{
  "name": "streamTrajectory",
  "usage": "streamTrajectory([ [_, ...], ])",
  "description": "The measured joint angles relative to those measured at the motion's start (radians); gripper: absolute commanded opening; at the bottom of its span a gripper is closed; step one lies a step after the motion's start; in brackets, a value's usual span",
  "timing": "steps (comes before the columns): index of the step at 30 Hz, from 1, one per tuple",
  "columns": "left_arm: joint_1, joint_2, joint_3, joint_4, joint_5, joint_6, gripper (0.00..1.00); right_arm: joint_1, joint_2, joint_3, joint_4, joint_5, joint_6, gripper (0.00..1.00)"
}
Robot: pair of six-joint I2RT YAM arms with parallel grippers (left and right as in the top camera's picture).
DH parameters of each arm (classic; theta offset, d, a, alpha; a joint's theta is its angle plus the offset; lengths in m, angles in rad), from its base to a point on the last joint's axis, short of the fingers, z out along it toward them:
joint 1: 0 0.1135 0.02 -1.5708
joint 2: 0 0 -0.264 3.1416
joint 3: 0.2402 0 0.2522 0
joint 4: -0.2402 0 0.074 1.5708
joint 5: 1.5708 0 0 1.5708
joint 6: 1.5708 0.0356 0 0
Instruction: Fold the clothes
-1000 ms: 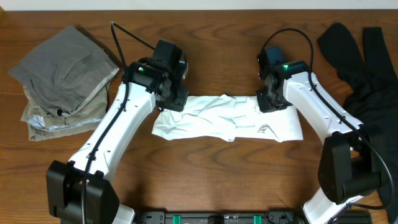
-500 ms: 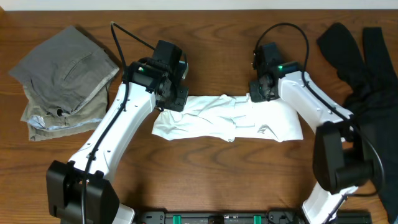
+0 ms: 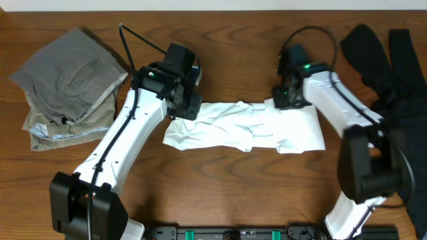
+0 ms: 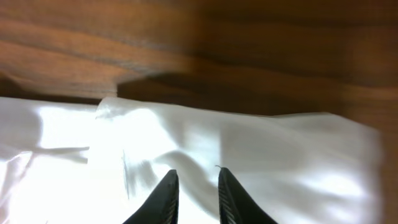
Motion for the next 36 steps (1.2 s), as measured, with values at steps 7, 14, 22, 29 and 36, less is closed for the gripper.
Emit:
streamTrajectory([
  [7,0.0,0.0,0.0,0.0,0.0,0.0,0.4,-0.054,-0.243,0.078,-0.244,-0.005,0.0,0.23],
  [14,0.0,0.0,0.0,0.005,0.0,0.0,0.4,0.014,-0.259,0.008,-0.251,-0.018,0.001,0.29],
  [22,0.0,0.0,0.0,0.0,0.0,0.0,0.4,0.11,-0.187,-0.216,0.051,-0.024,0.003,0.29],
  [29,0.0,0.0,0.0,0.0,0.0,0.0,0.4,0.129,-0.122,-0.304,0.15,-0.024,0.008,0.28],
  [36,0.0,0.0,0.0,0.0,0.0,0.0,0.4,0.129,-0.083,-0.306,0.18,-0.024,0.021,0.02],
])
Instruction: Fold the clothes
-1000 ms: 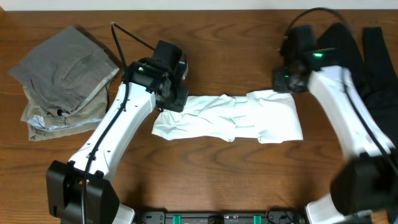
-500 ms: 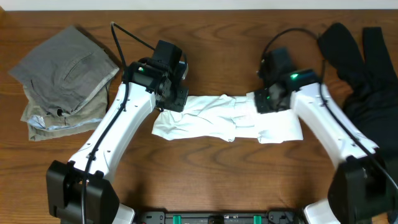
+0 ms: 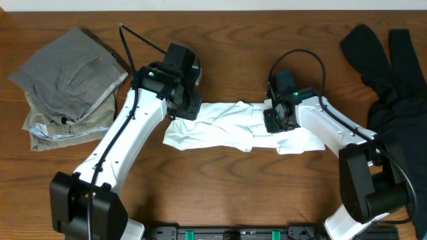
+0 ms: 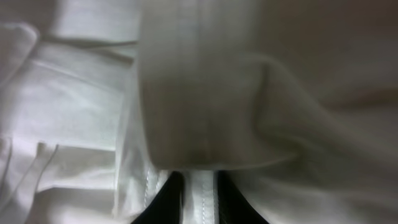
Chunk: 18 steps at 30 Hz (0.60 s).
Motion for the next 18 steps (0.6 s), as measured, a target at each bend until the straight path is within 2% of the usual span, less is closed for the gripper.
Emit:
streamTrajectory([
  [12,0.0,0.0,0.0,0.0,0.0,0.0,0.4,0.0,0.01,0.0,-0.013,0.001,0.005,0.01],
  [18,0.0,0.0,0.0,0.0,0.0,0.0,0.4,0.0,-0.058,0.016,-0.046,0.0,0.005,0.01],
])
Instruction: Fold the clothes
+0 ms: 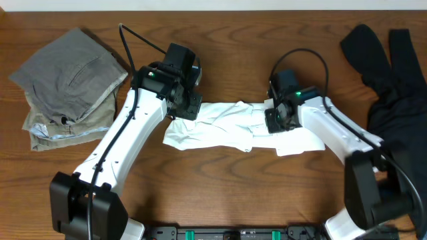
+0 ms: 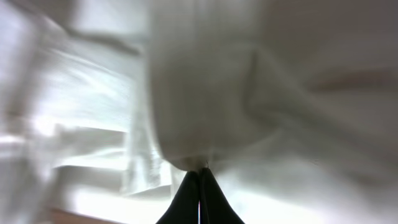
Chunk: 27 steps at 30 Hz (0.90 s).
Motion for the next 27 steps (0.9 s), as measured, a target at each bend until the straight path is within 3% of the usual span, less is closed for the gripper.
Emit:
streamTrajectory([
  [7,0.0,0.0,0.0,0.0,0.0,0.0,0.41,0.0,-0.088,0.061,0.011,0.002,0.0,0.01],
  [27,0.0,0.0,0.0,0.0,0.0,0.0,0.41,0.0,-0.038,0.061,0.055,-0.031,0.0,0.02],
])
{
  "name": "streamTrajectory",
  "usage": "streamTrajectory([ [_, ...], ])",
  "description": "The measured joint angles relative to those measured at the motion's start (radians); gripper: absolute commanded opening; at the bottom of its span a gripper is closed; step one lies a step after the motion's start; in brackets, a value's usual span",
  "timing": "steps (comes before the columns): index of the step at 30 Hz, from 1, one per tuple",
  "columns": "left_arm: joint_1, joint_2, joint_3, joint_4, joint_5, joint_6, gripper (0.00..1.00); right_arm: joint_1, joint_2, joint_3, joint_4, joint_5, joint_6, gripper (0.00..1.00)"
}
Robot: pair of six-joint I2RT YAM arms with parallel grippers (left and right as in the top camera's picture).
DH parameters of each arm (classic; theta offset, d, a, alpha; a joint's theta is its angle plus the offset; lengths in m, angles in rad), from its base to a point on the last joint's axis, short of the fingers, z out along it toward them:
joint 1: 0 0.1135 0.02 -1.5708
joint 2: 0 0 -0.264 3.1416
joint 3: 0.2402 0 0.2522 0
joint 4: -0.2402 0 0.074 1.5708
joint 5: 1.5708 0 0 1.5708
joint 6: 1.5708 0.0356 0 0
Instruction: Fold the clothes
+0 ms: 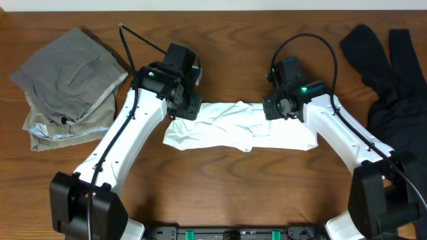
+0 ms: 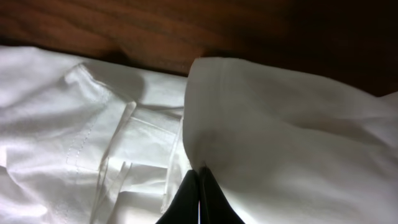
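Observation:
A white garment (image 1: 227, 127) lies crumpled in a long strip across the middle of the table. My right gripper (image 1: 276, 111) is at its back edge, right of centre. In the right wrist view the right gripper (image 2: 199, 174) is shut on a folded-over edge of the white garment (image 2: 292, 124), which drapes to the right over a layer with seams. My left gripper (image 1: 187, 107) sits on the garment's back left corner. Its fingers are hidden under the wrist.
A pile of folded grey and khaki clothes (image 1: 67, 80) lies at the far left. Dark clothes (image 1: 390, 73) are heaped at the far right. The wooden table (image 1: 220, 193) runs bare along the front.
My right gripper, still shut on the fold, has moved a little toward the table's back edge. The garment's right end now lies flatter and shorter. The left arm has not moved.
My right gripper stood open at the back edge of the garment's right part, which reached further right. Then it was over the middle with a fold between its fingers, then shut on that fold. Now it holds the fold near the back edge.

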Motion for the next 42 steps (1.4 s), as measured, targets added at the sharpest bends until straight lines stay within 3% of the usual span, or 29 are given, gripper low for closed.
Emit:
streamTrajectory([
  [20,0.0,0.0,0.0,0.0,0.0,0.0,0.41,0.009,0.093,0.0,0.056,-0.072,0.002,0.08],
  [42,0.0,0.0,0.0,0.0,0.0,0.0,0.41,0.009,0.081,-0.008,-0.065,0.045,0.032,0.15],
])
